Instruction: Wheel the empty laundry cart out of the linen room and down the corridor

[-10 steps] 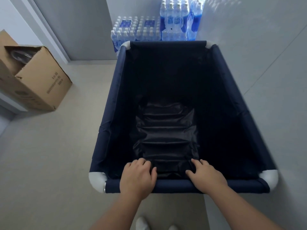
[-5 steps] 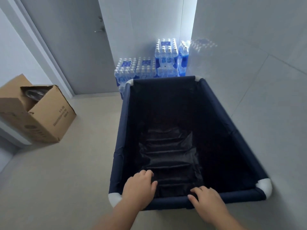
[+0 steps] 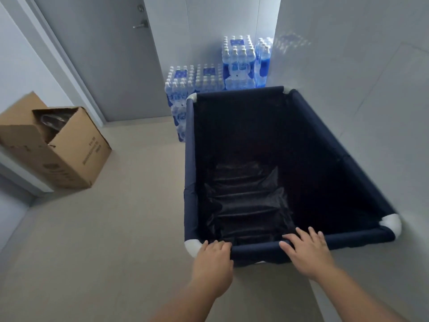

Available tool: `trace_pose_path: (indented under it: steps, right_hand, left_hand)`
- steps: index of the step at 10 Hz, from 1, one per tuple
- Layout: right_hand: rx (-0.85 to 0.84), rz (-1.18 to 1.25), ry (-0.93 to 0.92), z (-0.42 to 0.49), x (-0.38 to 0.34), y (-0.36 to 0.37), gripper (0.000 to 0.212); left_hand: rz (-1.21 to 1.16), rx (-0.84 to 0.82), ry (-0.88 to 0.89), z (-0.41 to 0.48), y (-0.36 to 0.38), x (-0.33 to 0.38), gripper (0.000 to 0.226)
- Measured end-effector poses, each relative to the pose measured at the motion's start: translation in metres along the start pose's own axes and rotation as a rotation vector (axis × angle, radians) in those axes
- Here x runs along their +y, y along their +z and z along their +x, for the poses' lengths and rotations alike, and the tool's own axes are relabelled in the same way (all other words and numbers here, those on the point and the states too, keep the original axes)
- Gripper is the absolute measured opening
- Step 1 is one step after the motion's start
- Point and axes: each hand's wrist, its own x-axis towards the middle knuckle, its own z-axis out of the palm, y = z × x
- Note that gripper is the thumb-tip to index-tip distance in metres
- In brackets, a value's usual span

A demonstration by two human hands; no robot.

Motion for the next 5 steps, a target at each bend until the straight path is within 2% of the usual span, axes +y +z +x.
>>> trace_pose_path:
  steps: [1, 3, 4, 5]
  right_hand:
    - [-0.002, -0.005, 0.004, -0.004, 0.001, 0.003, 0.055]
    - [0.013, 0.009, -0.009, -0.015, 0.002, 0.003, 0.058]
    - [0.086, 0.037, -0.044, -0.028, -0.004, -0.003, 0.056]
    - [0.251, 0.173, -0.150, -0.069, -0.019, -0.002, 0.047]
  left_hand:
    - [0.007, 0.002, -0.009, -0.008, 0.003, 0.003, 0.052]
    - [-0.001, 0.019, 0.007, -0.057, 0.005, 0.010, 0.055]
    - [-0.032, 0.050, -0.038, -0.090, -0.001, 0.011, 0.051]
    - [-0.071, 0.110, -0.052, -0.124, -0.020, 0.012, 0.041]
